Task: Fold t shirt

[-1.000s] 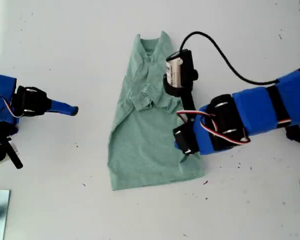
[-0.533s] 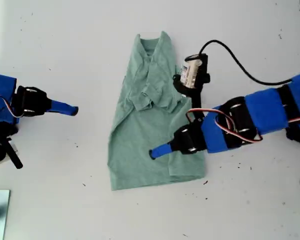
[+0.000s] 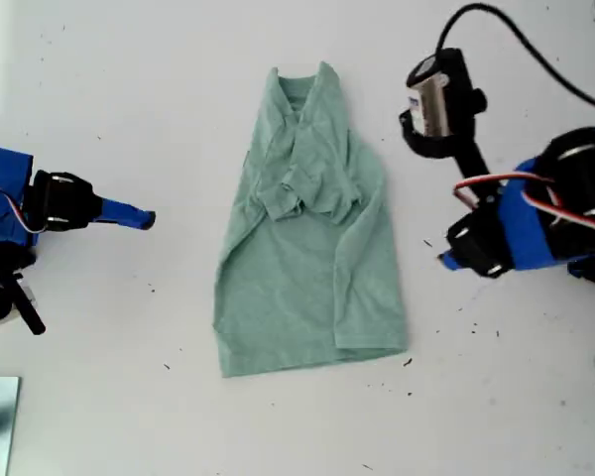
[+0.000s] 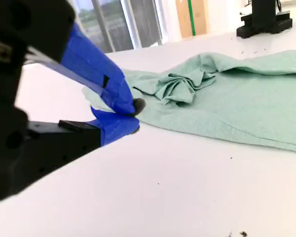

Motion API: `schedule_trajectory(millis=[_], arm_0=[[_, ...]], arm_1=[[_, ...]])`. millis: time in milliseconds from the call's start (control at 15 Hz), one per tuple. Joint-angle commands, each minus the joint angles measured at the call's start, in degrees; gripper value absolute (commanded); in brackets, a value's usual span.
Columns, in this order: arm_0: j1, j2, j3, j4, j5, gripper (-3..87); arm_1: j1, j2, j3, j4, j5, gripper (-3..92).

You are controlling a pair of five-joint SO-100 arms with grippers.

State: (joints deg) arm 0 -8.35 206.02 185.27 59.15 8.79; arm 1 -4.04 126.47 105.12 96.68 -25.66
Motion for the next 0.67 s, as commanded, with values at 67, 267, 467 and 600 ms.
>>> schedule_trajectory(millis=[67,267,467,600], arm_0=[[1.67,0.35,0.62,-0.26,-2.37,2.1],[4.92,-4.66,-9.58,-4.22,-13.01,-0.2],[10.46,-40.61,-40.78,2.81,-20.57,-0.2],[15.21,-63.98,-68.64,17.23,-30.15,-0.2]], arm_1=[[8.61,19.78,28.39,-9.23,-3.78,4.6],[11.60,24.61,35.95,-14.06,-4.04,3.7],[12.39,24.79,36.56,-14.77,-4.83,3.5],[12.39,25.31,36.74,-14.68,-4.92,3.5]])
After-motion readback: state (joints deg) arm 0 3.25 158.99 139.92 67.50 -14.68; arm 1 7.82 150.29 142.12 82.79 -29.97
